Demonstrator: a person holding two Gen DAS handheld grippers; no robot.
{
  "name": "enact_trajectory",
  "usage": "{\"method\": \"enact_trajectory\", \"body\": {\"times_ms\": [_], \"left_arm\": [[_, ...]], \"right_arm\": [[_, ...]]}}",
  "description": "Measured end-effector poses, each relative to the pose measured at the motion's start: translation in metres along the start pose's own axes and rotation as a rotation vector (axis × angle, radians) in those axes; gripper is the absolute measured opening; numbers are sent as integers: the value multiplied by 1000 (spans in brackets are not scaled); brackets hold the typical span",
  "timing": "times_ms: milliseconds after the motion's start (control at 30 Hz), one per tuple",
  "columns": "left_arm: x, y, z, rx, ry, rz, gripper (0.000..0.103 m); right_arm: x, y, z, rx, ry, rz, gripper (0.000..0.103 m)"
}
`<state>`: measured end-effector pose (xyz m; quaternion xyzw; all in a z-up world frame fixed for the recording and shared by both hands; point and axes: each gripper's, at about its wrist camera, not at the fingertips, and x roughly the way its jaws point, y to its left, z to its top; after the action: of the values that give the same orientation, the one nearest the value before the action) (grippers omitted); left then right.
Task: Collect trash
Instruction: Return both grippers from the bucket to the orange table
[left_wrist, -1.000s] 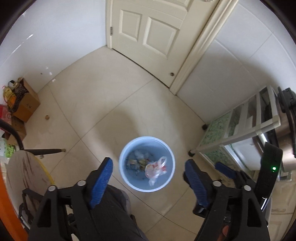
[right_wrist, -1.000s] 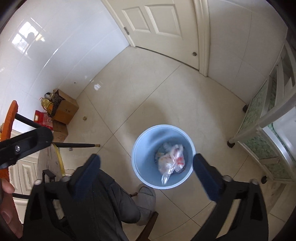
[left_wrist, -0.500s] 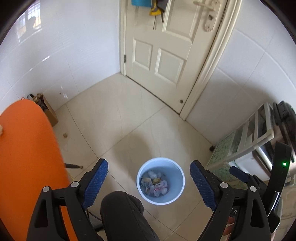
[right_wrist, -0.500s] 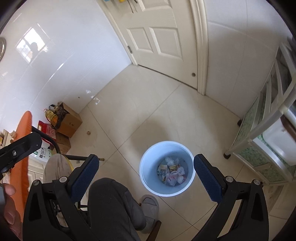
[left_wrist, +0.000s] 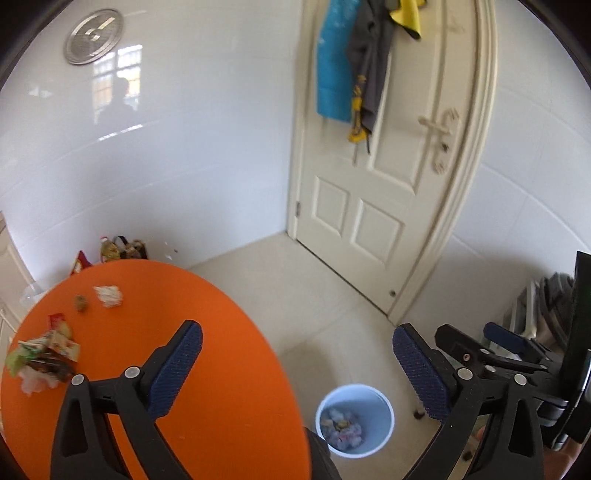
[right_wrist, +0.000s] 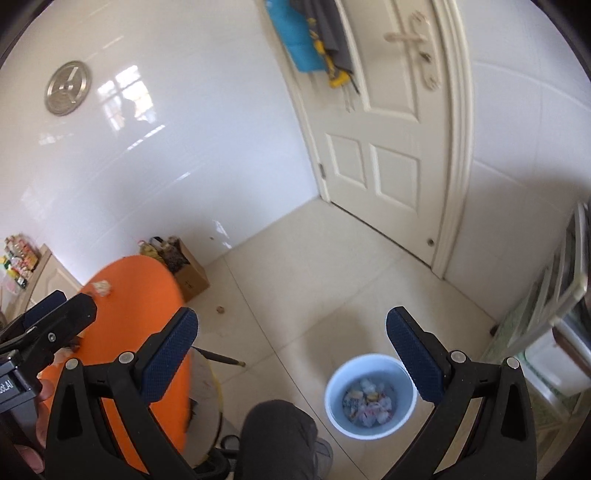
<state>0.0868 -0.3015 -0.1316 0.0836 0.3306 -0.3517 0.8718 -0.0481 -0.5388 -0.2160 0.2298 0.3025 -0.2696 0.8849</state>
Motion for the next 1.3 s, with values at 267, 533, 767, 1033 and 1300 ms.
{"method": "enact_trajectory", "body": {"times_ms": [267,533,767,1033,1300], "left_arm": [[-94,55,-26,-97,-137,107,102],[-165,93,-64,-203,-219,225,102],[-209,108,-94,-277,-269,350,102],[-247,123,-144,-359,-280,455,102],[-227,144,-144,-400,-218,499,102]], "right_arm": [[-31,91,23,-130,-82,110,103],[-53,175,22,-259,-138,231,103],[-67,245,13,-370,-180,315,103],[-57,290,-9,-464,-166,352,103],[-24,320,-25,-511,-91,377,103]]}}
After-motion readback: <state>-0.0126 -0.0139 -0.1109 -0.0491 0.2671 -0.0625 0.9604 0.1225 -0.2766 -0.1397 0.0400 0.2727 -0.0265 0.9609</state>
